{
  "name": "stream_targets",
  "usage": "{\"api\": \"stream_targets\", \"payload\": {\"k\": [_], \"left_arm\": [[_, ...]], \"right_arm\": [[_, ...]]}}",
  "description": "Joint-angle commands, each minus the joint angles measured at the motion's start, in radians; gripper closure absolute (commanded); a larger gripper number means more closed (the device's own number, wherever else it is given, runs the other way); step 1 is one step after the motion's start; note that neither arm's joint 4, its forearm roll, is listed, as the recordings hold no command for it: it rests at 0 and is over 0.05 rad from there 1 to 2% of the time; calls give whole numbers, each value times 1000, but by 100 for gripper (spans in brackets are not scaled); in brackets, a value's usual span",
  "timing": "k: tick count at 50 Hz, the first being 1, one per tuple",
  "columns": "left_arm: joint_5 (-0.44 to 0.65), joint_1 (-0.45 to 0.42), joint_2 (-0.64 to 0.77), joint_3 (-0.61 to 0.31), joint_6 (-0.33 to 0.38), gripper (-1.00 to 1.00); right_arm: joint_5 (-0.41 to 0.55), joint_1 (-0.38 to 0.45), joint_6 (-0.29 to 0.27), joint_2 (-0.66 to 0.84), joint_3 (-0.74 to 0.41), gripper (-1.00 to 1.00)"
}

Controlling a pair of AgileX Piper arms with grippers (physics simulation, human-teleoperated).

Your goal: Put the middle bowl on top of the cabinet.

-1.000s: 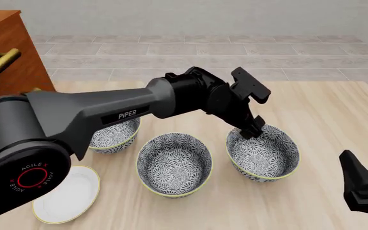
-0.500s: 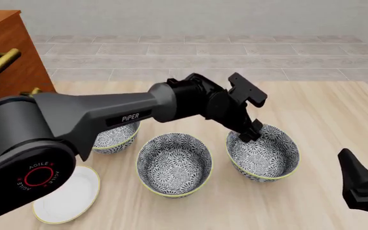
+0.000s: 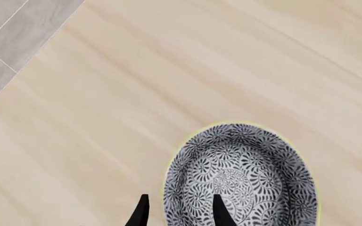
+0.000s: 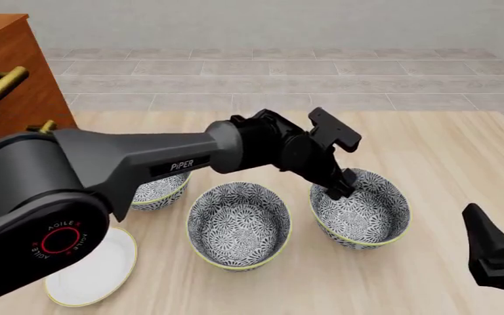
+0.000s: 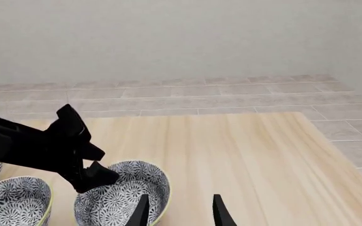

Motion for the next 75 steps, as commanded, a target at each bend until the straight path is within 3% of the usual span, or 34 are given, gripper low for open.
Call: {"api": "stream_targets", "payload": {"k": [1,75], "left_arm": [[-10,12,10,7,-10,-100],[-94,5,98,56,-117,-100]], "right_arm": [[-1,-1,-2,1,0,-100],[26,1,-3,-27,0,-100]]}}
